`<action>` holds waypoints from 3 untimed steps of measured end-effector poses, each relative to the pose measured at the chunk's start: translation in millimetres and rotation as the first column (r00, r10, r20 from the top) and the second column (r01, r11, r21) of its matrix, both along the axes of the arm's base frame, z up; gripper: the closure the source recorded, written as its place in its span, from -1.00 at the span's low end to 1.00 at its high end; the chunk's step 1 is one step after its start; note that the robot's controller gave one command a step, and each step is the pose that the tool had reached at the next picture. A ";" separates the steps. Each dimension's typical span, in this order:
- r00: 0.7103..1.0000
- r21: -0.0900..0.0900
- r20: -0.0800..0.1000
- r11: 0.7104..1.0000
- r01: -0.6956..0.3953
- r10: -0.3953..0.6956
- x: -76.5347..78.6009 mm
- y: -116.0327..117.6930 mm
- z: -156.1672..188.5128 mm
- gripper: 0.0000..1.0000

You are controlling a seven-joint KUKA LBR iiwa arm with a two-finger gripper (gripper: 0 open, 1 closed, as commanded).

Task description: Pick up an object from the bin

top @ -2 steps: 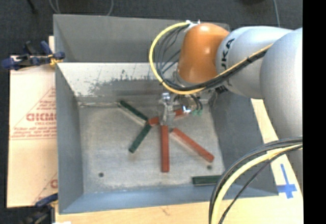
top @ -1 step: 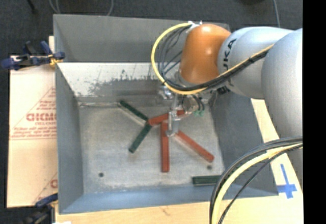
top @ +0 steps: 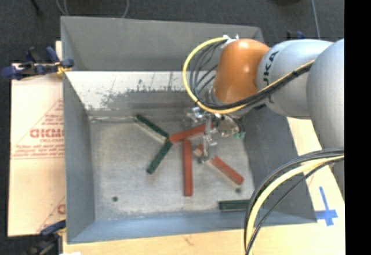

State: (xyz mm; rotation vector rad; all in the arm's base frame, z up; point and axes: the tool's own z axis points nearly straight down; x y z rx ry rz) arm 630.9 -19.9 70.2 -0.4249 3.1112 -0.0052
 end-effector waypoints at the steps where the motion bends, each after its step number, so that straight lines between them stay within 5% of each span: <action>1: 1.000 0.000 0.003 1.000 -0.002 0.002 0.9 0.8 1.3 1.00; 2: 1.000 0.003 0.012 1.000 -0.002 0.002 7.9 46.3 99.0 1.00; 3: 1.000 0.001 0.013 1.000 0.006 -0.006 17.9 45.6 208.9 1.00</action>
Offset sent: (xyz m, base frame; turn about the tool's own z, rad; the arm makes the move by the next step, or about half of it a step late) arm 0.0000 0.0000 0.0000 0.0000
